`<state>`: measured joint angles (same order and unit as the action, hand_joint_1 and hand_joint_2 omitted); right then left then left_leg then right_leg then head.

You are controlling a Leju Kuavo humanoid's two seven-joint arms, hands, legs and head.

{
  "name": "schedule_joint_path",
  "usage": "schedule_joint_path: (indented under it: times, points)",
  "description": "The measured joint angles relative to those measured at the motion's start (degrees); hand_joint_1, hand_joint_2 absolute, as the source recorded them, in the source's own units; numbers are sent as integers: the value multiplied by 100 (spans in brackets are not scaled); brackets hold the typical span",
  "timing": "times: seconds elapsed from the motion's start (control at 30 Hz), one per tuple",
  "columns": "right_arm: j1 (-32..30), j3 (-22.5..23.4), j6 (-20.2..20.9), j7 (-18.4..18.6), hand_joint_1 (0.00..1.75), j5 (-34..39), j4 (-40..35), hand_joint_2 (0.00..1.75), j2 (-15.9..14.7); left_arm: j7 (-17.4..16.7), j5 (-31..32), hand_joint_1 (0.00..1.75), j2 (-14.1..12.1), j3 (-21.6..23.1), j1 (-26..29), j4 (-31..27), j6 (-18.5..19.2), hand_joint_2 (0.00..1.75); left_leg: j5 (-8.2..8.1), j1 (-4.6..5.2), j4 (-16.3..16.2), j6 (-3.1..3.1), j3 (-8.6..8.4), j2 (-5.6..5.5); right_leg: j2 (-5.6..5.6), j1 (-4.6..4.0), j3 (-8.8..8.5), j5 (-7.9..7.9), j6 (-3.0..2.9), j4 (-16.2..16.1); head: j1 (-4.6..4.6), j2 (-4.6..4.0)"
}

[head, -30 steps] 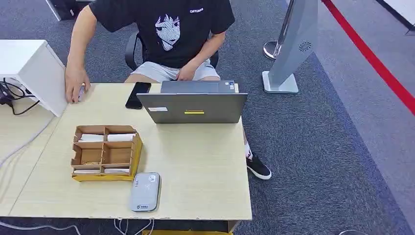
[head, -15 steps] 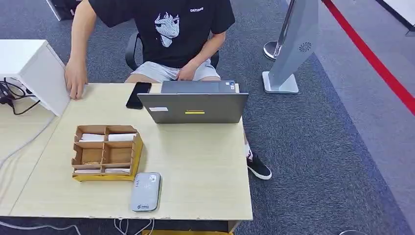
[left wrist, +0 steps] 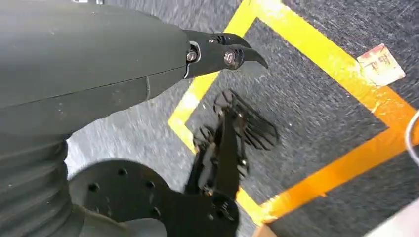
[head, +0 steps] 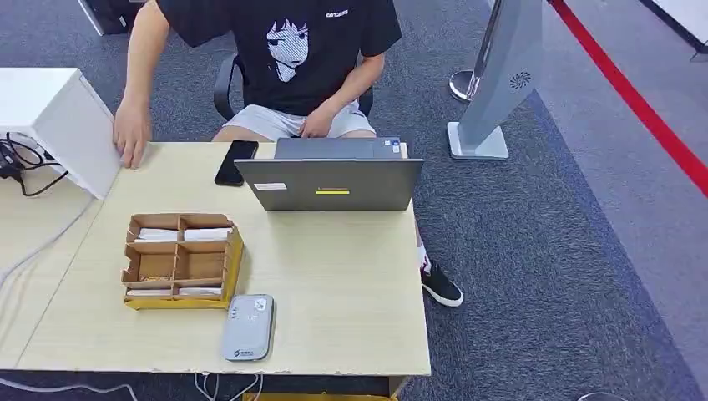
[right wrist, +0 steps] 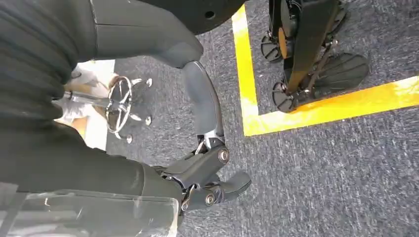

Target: Pass the card to the sensor for recognition and then transmit it.

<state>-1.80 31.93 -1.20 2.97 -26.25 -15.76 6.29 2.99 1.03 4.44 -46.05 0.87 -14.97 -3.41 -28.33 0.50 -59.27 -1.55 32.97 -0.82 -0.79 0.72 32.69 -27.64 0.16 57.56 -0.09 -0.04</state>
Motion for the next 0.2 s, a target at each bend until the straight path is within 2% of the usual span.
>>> schedule_joint_path:
  times: [0.03,0.07,0.2]
  points:
    - [-26,-105,2,-7,0,94,-22,175,-20,-7,-4,0,-24,158,24,-9,15,175,0,0,0,0,0,0,0,0,0,0,0,0,2,0]
    - [-59,-238,7,-17,0,216,-55,0,-48,-20,-11,0,-42,352,61,-35,35,175,0,0,0,0,0,0,0,0,0,0,0,0,2,0]
    - [-163,-727,24,-74,0,639,-153,0,-140,-65,-28,0,-102,1058,174,-126,87,175,0,0,0,0,0,0,0,0,0,0,0,0,2,0]
